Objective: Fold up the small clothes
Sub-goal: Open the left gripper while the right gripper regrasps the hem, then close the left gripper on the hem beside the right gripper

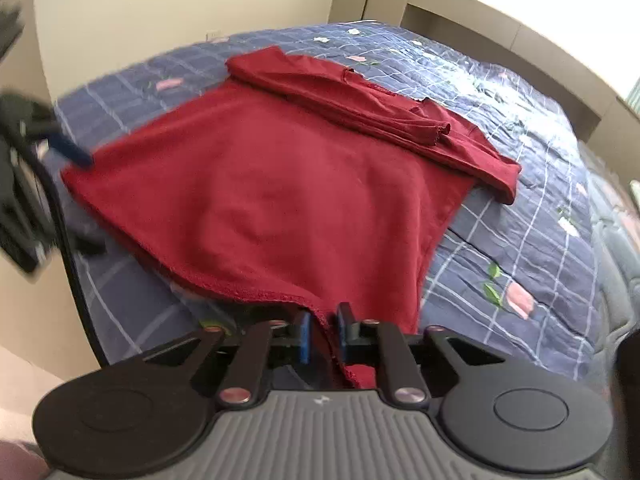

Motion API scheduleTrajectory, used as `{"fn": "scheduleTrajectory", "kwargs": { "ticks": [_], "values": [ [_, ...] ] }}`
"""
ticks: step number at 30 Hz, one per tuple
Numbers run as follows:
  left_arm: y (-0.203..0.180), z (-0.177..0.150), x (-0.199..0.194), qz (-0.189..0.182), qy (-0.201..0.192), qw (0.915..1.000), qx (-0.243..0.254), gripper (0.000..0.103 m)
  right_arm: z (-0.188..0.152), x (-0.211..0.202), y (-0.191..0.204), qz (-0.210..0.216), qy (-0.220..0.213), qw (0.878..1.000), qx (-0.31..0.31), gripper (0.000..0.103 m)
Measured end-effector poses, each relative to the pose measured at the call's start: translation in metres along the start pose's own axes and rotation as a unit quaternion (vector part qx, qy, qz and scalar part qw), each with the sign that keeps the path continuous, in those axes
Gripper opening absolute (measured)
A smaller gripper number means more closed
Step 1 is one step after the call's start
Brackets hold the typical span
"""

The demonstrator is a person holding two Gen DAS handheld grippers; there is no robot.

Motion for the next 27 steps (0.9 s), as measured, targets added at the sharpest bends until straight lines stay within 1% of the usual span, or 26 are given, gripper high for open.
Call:
{"fn": "scheduleTrajectory", "kwargs": {
  "ticks": [5, 6, 7, 9, 12, 14, 18, 20, 22, 24, 27],
  "values": [
    [-0.015, 0.005, 0.012, 0.002, 0.004, 0.9993, 0.038, 0.102, 0.02, 0.0, -0.012, 0.019, 0.001, 0.999, 0.049, 0.01],
    [-0.017, 0.005, 0.016, 0.004, 0.011, 0.999, 0.044, 0.102, 0.023, 0.0, -0.015, 0.021, 0.002, 0.998, 0.061, 0.01],
    [-0.018, 0.005, 0.021, 0.007, 0.023, 0.9985, 0.049, 0.099, 0.026, 0.001, -0.019, 0.024, 0.002, 0.997, 0.071, 0.01],
    [-0.017, 0.005, 0.03, 0.012, 0.043, 0.9977, 0.052, 0.095, 0.031, 0.002, -0.025, 0.031, 0.0, 0.996, 0.088, 0.01],
    [-0.012, 0.004, 0.033, 0.018, 0.041, 0.9981, 0.041, 0.094, 0.036, 0.004, -0.03, 0.032, -0.003, 0.995, 0.092, 0.01],
    [-0.007, 0.003, 0.032, 0.027, 0.042, 0.9982, 0.034, 0.09, 0.035, 0.005, -0.029, 0.032, -0.003, 0.995, 0.09, 0.01],
    [0.006, -0.003, 0.028, 0.06, 0.043, 0.9967, 0.032, 0.077, 0.032, 0.008, -0.026, 0.03, 0.001, 0.996, 0.08, 0.01],
    [0.012, -0.005, 0.025, 0.061, 0.037, 0.9969, 0.031, 0.073, 0.028, 0.01, -0.023, 0.029, 0.007, 0.997, 0.068, 0.01],
    [0.018, -0.008, 0.022, 0.063, 0.034, 0.9968, 0.036, 0.064, 0.021, 0.013, -0.019, 0.022, 0.019, 0.999, 0.045, 0.017],
    [0.02, -0.01, 0.021, 0.065, 0.038, 0.996, 0.049, 0.062, 0.012, 0.019, -0.015, 0.012, 0.037, 0.999, 0.023, 0.033],
    [0.022, -0.009, 0.018, 0.078, 0.042, 0.9941, 0.062, 0.062, -0.001, 0.026, -0.011, -0.003, 0.053, 0.999, -0.001, 0.035]
  ]
}}
Point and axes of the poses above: each gripper's, at about its wrist camera, not at the fingertips, and x roughly the way its jaws point, y to its left, z to its top, the point moved 3 cm from there along x, roughly the way its jaws point, and after that the axes turned 15 degrees about x, right-handed, at the moved point
